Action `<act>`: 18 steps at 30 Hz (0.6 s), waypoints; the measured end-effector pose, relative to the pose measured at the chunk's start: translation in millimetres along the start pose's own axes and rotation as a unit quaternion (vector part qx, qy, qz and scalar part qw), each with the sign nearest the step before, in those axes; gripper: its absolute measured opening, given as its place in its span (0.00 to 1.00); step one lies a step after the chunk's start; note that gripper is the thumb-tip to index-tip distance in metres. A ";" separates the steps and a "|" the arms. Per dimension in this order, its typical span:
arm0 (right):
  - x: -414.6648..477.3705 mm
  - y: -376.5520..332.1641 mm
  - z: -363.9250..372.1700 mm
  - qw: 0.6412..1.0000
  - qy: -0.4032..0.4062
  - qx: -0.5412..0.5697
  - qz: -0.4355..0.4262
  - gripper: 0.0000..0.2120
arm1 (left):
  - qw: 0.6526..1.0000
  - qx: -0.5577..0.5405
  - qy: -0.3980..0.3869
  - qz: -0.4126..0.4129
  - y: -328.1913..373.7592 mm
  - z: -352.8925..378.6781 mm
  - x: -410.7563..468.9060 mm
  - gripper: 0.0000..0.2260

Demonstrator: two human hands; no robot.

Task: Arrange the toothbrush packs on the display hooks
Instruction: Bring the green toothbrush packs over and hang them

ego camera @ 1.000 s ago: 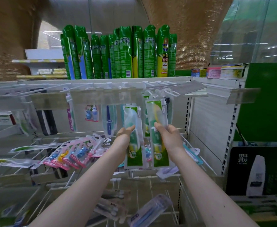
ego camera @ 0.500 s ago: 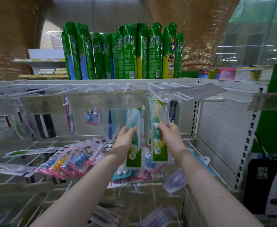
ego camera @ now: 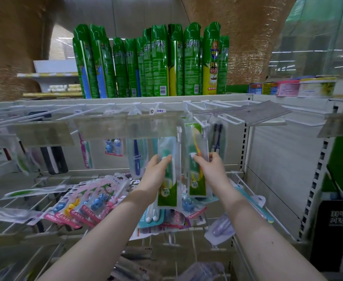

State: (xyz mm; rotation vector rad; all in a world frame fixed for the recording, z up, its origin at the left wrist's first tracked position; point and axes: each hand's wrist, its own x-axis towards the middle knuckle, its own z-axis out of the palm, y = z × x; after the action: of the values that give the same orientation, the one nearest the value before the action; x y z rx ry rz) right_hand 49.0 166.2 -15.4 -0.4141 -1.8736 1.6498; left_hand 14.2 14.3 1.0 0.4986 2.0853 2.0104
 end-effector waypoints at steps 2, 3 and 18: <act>-0.4 2.4 -1.7 1.000 0.004 0.004 0.004 0.13 | 1.000 -0.005 -0.002 0.003 -2.0 -0.1 -0.3 0.21; -0.8 3.5 -3.3 1.000 0.005 0.007 0.004 0.12 | 1.000 -0.009 -0.004 0.003 -2.3 1.0 -2.0 0.25; -25.9 18.1 -26.4 1.000 0.011 -0.004 0.027 0.12 | 0.999 -0.012 0.003 0.053 -6.6 15.6 -29.7 0.14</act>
State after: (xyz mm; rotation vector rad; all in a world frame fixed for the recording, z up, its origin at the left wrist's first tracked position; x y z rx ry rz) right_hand 82.5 174.7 -37.7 -0.4873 -1.8689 1.6667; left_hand 46.7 17.5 -9.0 0.6116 2.0777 2.0936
